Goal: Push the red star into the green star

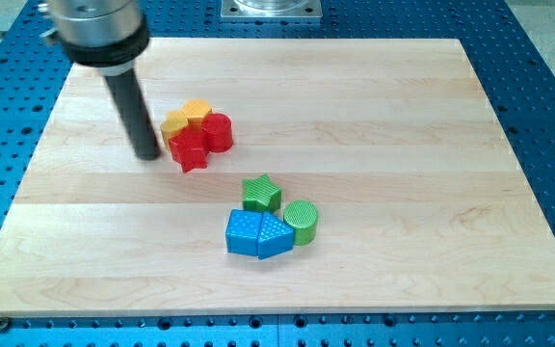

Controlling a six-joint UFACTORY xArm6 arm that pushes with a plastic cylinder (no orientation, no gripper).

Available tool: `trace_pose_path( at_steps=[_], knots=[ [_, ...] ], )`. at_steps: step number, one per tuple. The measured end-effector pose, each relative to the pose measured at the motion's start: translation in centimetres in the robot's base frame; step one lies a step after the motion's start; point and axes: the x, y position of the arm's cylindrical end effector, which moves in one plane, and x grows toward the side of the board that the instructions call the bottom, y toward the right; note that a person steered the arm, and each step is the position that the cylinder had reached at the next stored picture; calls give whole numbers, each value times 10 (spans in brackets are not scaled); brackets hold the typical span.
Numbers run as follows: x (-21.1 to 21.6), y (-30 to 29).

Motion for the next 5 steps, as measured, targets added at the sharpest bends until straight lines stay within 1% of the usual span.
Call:
trace_pose_path(
  at_steps=[2, 3, 4, 5],
  knots=[
    [22, 56],
    [23, 65],
    [4, 63],
    [40, 81]
  ],
)
